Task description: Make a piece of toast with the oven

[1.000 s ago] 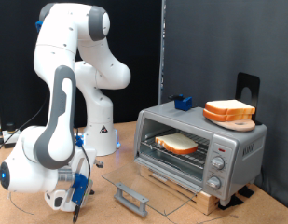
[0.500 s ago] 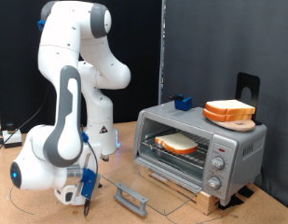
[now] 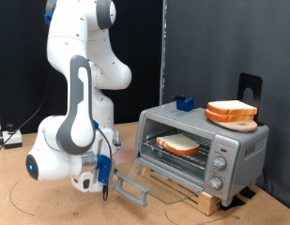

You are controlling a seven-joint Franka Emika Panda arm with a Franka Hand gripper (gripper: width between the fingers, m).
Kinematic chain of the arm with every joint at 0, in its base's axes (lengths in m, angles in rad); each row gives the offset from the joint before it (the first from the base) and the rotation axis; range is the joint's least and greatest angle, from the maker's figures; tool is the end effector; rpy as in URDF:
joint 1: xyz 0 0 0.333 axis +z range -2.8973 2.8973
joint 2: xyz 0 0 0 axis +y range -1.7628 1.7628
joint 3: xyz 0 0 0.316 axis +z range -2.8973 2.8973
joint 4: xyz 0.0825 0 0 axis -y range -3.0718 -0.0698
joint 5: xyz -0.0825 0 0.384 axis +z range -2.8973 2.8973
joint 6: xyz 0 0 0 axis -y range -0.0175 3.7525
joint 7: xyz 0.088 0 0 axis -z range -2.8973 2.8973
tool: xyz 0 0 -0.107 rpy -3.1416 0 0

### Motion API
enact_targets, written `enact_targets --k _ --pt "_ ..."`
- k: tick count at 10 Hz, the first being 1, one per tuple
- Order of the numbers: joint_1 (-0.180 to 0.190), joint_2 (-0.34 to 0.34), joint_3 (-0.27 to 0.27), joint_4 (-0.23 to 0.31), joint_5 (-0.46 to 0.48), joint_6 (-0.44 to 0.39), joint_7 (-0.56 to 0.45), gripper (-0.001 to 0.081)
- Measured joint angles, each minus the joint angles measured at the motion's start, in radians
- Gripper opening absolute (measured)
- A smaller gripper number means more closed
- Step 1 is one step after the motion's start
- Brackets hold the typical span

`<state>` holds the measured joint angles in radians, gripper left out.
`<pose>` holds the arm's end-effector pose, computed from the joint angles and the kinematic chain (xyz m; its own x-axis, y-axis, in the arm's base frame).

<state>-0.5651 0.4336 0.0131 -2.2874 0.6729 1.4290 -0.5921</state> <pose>0.3665 -0.1385 0.1652 0.7539 0.1375 -0.6424 -0.5706 -0.3477 -0.7440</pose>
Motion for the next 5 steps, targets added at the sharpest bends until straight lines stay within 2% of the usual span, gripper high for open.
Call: enact_targets --k 3,5 --pt "-0.02 -0.055 0.001 0.0 0.06 -0.151 -0.017 0.0804" --pt "-0.017 -0.102 0.017 -0.007 0.08 -0.185 -0.017 0.0804"
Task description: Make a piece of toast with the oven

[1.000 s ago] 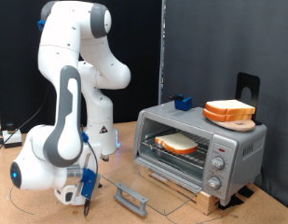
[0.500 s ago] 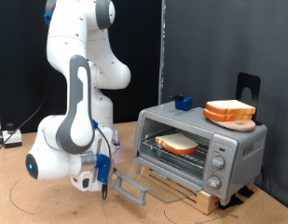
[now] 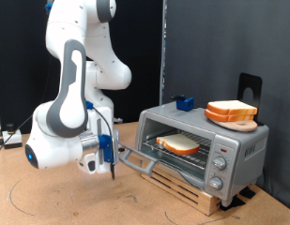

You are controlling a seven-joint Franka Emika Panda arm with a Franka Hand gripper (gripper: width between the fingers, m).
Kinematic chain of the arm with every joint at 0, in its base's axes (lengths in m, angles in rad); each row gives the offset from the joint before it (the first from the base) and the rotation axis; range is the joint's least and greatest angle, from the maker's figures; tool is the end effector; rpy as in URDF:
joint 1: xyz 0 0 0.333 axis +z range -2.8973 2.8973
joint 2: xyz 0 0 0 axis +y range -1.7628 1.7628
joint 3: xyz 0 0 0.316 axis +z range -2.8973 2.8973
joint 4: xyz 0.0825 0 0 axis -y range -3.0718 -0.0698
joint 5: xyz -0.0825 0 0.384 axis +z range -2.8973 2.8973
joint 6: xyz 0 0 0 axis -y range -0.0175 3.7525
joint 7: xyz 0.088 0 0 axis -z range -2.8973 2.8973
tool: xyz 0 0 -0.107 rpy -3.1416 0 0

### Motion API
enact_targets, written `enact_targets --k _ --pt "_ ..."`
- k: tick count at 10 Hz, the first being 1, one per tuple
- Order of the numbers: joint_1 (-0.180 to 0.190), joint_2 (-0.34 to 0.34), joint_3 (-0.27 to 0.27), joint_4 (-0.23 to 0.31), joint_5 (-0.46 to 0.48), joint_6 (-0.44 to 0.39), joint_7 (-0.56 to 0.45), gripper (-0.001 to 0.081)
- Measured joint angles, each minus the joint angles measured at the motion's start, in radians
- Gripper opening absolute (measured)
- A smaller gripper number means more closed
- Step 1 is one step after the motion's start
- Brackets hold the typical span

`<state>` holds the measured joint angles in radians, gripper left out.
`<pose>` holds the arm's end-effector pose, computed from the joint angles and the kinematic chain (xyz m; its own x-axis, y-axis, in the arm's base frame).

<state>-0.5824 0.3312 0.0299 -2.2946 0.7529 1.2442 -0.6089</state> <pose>0.3736 -0.1257 0.2233 0.7904 0.2199 -0.5718 -0.5314 -0.2182 -0.8185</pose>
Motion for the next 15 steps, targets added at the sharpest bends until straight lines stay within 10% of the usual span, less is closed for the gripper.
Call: enact_targets --k 10,15 --pt "0.097 -0.293 0.126 -0.231 0.09 0.082 0.098 0.0804" --pt "0.045 -0.295 0.072 -0.205 0.083 0.173 0.197 0.0804"
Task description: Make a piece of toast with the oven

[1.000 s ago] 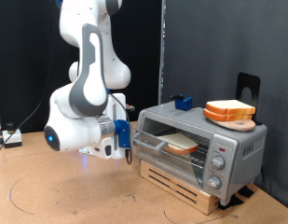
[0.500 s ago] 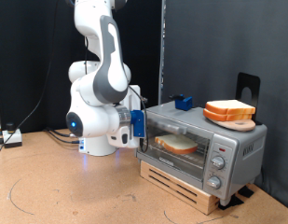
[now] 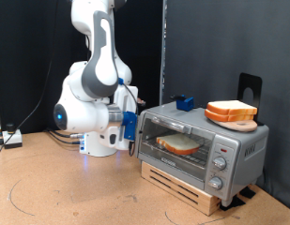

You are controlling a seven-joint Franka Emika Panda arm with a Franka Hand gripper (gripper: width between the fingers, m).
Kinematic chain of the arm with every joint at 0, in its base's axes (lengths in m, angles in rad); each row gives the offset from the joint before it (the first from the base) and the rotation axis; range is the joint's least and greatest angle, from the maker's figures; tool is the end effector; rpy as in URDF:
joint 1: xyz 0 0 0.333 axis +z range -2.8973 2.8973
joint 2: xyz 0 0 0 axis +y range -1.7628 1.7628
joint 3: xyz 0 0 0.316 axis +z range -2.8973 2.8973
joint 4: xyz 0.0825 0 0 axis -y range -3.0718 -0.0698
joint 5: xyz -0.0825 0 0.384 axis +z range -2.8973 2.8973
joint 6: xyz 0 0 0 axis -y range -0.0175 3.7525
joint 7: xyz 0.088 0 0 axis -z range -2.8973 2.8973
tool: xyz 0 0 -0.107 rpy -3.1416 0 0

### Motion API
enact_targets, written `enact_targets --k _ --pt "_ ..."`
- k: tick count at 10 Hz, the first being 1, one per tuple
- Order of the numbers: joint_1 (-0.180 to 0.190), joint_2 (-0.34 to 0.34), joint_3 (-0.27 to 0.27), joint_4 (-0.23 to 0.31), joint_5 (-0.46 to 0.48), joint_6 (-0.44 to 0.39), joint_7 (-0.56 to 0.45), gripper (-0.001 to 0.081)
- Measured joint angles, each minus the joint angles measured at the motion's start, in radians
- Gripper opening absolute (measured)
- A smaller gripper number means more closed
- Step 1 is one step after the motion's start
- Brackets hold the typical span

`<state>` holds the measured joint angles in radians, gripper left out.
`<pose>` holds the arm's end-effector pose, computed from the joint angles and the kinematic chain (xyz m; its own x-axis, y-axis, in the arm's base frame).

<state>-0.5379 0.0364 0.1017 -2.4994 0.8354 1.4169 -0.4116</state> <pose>0.3591 -0.0696 0.2739 0.7767 0.0515 -0.6277 -0.5723 -0.3584 -0.7376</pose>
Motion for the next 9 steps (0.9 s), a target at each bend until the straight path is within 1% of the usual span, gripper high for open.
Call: enact_targets --k 2,4,5,6,7,8,9 --pt "-0.024 0.034 -0.029 0.04 -0.027 0.014 0.047 0.0804" --pt "-0.049 0.083 -0.059 0.098 -0.075 -0.007 0.074 0.0804" --pt "-0.056 0.12 -0.065 0.131 -0.091 -0.032 0.075 0.0804" --pt "-0.056 0.119 -0.063 0.129 -0.09 -0.027 0.075 0.0804" --pt "-0.056 0.121 -0.061 0.13 -0.042 -0.028 0.075 0.0804" --pt "-0.055 0.128 -0.054 0.141 0.036 -0.032 0.075 0.0804" --pt "-0.055 0.151 -0.041 0.178 0.053 -0.084 0.076 0.0804"
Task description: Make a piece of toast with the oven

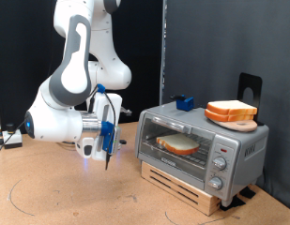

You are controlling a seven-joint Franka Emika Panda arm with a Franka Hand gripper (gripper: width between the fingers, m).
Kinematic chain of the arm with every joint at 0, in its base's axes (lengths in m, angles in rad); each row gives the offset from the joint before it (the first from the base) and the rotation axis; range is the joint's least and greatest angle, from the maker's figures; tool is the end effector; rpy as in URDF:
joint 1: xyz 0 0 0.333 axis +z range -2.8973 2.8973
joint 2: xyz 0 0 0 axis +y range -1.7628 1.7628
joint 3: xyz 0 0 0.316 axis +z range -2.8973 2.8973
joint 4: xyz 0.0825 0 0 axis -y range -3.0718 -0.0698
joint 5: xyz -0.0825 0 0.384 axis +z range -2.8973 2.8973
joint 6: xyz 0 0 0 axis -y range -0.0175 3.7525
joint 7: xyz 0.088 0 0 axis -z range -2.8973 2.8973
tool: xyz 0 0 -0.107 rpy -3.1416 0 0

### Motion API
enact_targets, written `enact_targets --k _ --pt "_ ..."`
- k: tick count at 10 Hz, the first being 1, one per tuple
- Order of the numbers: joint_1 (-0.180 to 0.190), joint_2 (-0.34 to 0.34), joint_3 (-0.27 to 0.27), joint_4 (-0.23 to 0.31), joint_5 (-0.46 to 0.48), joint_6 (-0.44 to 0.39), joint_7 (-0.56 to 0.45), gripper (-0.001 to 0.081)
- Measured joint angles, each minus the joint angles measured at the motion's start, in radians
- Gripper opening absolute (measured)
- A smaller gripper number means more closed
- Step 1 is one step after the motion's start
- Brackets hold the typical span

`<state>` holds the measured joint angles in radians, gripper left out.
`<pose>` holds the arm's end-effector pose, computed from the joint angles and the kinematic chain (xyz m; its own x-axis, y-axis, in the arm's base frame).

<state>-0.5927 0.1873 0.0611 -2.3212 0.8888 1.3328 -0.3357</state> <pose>0.3992 -0.1221 0.2735 0.7451 0.0112 -0.6669 -0.6471 -0.2299 -0.7269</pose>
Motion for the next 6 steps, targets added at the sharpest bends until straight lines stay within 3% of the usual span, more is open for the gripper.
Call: enact_targets --k 1,3,6 --pt "0.001 0.04 0.016 0.057 -0.005 -0.073 0.0 0.0804" --pt "0.008 0.106 0.046 0.144 0.02 -0.094 0.013 0.0804" --pt "0.041 0.124 0.071 0.18 0.101 0.096 0.005 0.0804"
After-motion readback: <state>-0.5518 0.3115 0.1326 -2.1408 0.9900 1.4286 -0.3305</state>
